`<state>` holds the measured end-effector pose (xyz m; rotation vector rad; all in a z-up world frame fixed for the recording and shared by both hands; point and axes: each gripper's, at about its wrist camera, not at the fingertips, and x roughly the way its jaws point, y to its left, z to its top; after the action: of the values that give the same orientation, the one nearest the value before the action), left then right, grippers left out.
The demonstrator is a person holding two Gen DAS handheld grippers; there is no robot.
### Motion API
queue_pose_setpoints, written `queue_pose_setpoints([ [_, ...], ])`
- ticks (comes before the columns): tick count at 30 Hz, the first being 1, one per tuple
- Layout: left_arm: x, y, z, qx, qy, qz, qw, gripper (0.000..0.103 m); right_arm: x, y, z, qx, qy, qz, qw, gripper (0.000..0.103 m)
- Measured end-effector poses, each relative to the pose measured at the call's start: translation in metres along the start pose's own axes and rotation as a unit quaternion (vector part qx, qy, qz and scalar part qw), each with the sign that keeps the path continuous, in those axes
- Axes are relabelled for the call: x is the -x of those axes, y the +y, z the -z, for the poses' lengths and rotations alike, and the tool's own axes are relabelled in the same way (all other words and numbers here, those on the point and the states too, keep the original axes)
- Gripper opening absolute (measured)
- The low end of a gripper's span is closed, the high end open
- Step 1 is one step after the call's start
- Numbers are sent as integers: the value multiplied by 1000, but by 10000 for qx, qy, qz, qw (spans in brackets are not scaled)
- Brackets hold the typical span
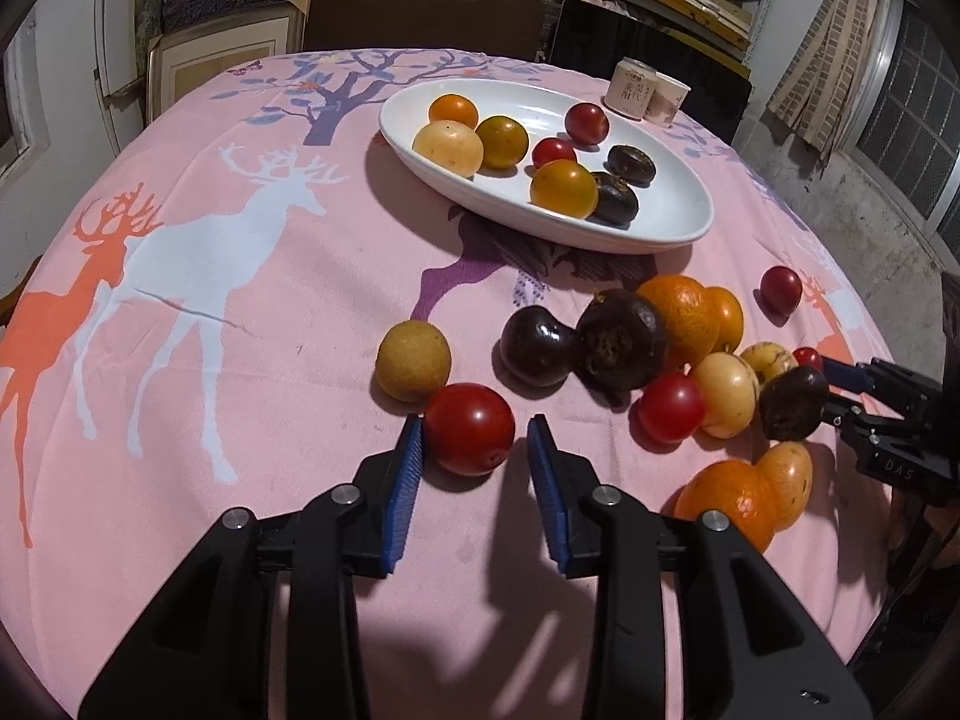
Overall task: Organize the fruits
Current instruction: 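Move both open tools back toward the remaining fruit pile, then grasp a red tomato with the left tool while the right tool grasps another red tomato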
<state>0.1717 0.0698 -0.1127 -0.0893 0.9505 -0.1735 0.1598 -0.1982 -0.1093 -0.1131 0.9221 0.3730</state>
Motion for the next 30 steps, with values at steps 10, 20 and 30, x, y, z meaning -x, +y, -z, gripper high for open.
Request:
queue_pose_setpoints([
  [10,23,-13,5,-241,-476,-61,9986,29,19,0,4,62,-358,-57,9993,28],
  [20,11,-11,9,-308,-176,-358,9987,35,2,1,-5,189,-61,10,9998,46],
  [30,1,-9,8,-268,-6,-353,9990,43,-2,-2,-7,149,-13,162,9998,31],
])
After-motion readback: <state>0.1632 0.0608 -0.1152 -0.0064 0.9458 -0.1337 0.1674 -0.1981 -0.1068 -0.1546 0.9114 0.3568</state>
